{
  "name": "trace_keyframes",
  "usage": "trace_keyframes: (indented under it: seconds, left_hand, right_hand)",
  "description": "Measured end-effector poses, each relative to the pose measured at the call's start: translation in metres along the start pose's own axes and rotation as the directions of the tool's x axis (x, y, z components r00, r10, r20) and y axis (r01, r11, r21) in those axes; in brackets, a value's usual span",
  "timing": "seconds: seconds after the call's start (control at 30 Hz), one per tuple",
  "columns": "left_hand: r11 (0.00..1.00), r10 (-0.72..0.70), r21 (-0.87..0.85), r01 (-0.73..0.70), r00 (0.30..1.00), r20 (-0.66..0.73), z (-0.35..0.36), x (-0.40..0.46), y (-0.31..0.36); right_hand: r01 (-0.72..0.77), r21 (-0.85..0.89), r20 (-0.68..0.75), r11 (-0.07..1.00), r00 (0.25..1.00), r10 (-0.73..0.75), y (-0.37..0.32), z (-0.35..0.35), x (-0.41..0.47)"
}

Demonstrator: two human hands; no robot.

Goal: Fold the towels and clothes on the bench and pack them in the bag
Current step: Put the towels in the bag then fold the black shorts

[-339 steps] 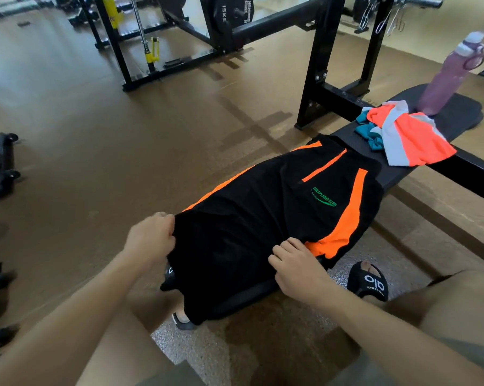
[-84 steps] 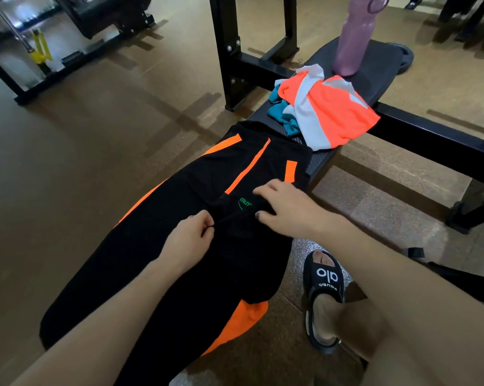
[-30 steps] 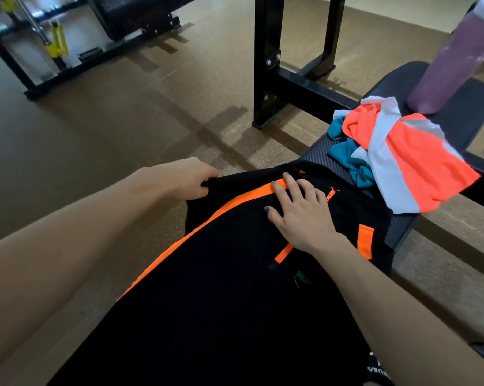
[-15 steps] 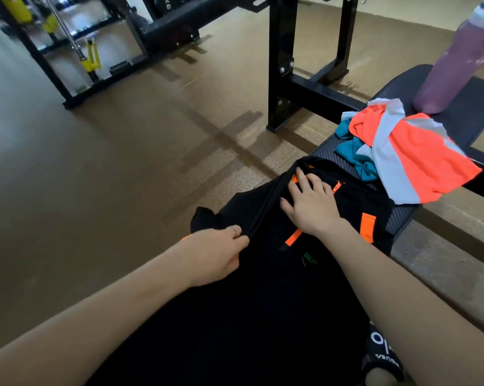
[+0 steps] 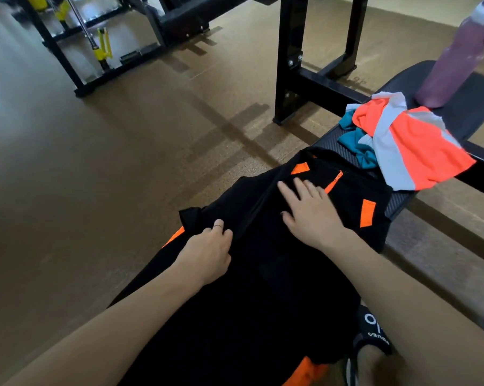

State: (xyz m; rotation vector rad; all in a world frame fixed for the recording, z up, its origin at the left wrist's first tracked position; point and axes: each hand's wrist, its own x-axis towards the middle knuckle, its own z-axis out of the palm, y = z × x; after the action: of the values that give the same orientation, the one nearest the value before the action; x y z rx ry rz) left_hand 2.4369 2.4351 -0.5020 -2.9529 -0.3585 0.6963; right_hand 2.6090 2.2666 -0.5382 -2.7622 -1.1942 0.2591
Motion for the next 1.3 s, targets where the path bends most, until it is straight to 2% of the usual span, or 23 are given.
trace_keyframes:
  seconds: [0.1,0.2,0.3,0.4,0.53,0.63,0.7,0.73,0.77,0.83,0.93,1.03,1.1,1.17,1.23,1.3]
  left_hand:
    - [0.998,0.055,0.018,-0.055,0.997,-0.046,0.001,-0.011,0.001]
    - [0.995,0.079,0.074,-0.068,0.984,-0.162,0.008,-0.022,-0.003]
    - [0.978,0.125,0.181,-0.103,0.985,-0.115,0.023,-0.033,-0.012]
    - [0.985,0.061,0.165,-0.048,0.995,-0.076,0.033,-0.046,-0.024]
    - [0.994,-0.086,-0.083,0.077,0.990,-0.110,0.054,-0.073,-0.042]
    - [0.925,-0.266,-0.326,0.198,0.946,-0.182,0.080,-0.108,-0.056]
    - [0.814,-0.456,-0.461,0.354,0.881,-0.127,0.098,-0.134,-0.067]
    - [0.736,-0.542,-0.512,0.442,0.839,-0.055,0.107,-0.146,-0.073]
    - [0.641,-0.609,-0.565,0.520,0.792,0.038,0.117,-0.156,-0.082]
    - [0.372,-0.678,-0.681,0.631,0.686,0.265,0.135,-0.172,-0.098]
    - [-0.088,-0.670,-0.784,0.614,0.546,0.503,0.154,-0.189,-0.110]
    - [-0.387,-0.622,-0.786,0.483,0.492,0.609,0.166,-0.203,-0.110]
    - [-0.508,-0.546,-0.750,0.423,0.516,0.660,0.175,-0.210,-0.110]
    - [-0.542,-0.474,-0.734,0.410,0.572,0.670,0.185,-0.213,-0.112]
    - [-0.555,-0.459,-0.735,0.389,0.594,0.661,0.190,-0.216,-0.115]
    - [-0.639,-0.379,-0.675,0.368,0.613,0.693,0.190,-0.221,-0.111]
  right_hand:
    - [0.229,0.047,0.003,0.972,0.973,-0.229,-0.036,-0.003,-0.017]
    - [0.374,0.010,0.103,0.928,0.922,-0.373,-0.061,0.003,-0.030]
    - [0.334,-0.074,0.213,0.940,0.926,-0.313,-0.065,0.011,-0.038]
    - [0.312,-0.094,0.223,0.945,0.932,-0.285,-0.065,0.008,-0.043]
    - [0.328,-0.138,0.213,0.935,0.931,-0.295,-0.072,0.007,-0.055]
    - [0.380,-0.201,0.149,0.903,0.923,-0.355,-0.092,0.009,-0.073]
    - [0.457,-0.193,0.067,0.868,0.889,-0.453,-0.115,0.013,-0.092]
    - [0.504,-0.155,0.024,0.850,0.862,-0.507,-0.129,0.016,-0.104]
    - [0.552,-0.107,-0.009,0.827,0.831,-0.556,-0.145,0.020,-0.117]
    - [0.625,0.008,-0.039,0.781,0.780,-0.624,-0.181,0.028,-0.149]
    - [0.676,0.148,-0.012,0.722,0.731,-0.682,-0.239,0.041,-0.198]
    - [0.683,0.136,0.053,0.718,0.718,-0.694,-0.288,0.061,-0.230]
    - [0.652,0.077,0.123,0.754,0.744,-0.656,-0.310,0.072,-0.240]
    - [0.598,-0.009,0.168,0.801,0.791,-0.589,-0.322,0.077,-0.243]
    - [0.567,-0.082,0.211,0.820,0.814,-0.541,-0.331,0.078,-0.246]
    - [0.564,-0.143,0.248,0.813,0.816,-0.522,-0.340,0.077,-0.251]
